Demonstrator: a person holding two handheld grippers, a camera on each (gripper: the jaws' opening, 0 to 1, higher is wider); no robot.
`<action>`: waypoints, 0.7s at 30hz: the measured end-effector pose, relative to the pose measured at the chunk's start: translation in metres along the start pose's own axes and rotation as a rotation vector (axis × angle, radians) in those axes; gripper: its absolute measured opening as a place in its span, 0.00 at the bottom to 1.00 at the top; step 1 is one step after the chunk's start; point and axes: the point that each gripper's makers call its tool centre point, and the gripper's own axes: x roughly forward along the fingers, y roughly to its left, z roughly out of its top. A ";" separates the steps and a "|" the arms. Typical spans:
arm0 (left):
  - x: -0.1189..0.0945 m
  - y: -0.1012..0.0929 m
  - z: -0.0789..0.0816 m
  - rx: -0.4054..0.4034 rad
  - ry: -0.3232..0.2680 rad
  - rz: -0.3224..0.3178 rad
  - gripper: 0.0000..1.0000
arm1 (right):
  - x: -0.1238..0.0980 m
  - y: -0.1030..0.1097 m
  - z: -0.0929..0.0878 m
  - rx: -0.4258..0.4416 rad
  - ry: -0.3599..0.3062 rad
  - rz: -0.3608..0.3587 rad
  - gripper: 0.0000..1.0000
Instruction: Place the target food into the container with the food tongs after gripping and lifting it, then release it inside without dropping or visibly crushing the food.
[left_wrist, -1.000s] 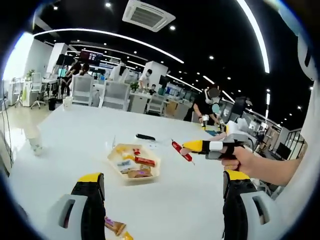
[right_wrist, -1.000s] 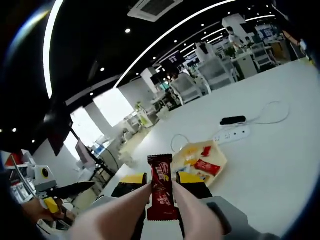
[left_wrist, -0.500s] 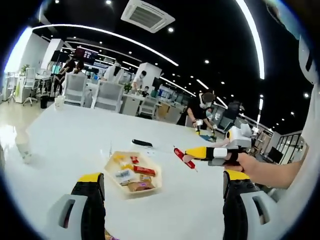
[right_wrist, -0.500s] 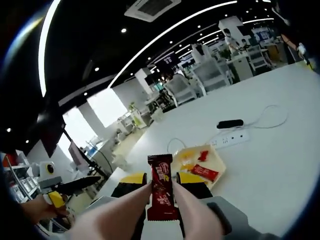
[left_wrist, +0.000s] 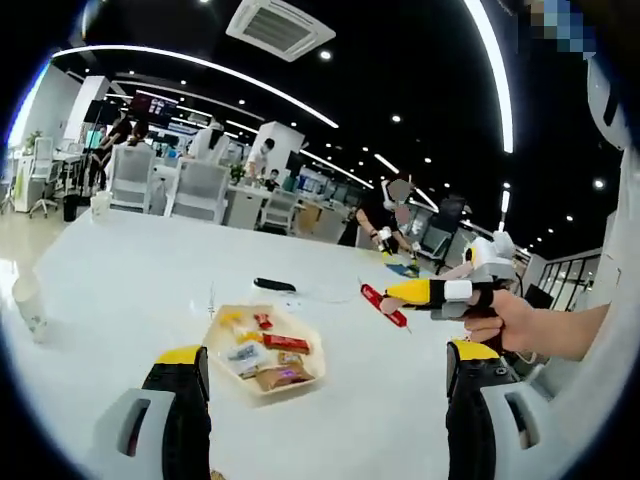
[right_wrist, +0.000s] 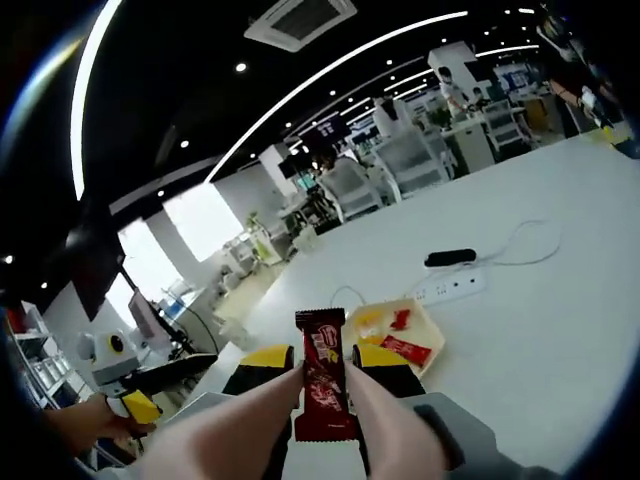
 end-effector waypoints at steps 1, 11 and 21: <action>-0.002 0.003 -0.002 0.017 0.013 0.009 0.99 | 0.000 0.002 0.001 -0.004 -0.001 0.002 0.22; -0.016 0.019 -0.021 0.016 0.065 0.033 0.99 | -0.002 0.031 0.022 -0.144 -0.038 0.014 0.22; -0.003 0.015 -0.021 0.010 0.078 0.013 0.99 | -0.006 0.020 0.043 -0.145 -0.074 -0.012 0.22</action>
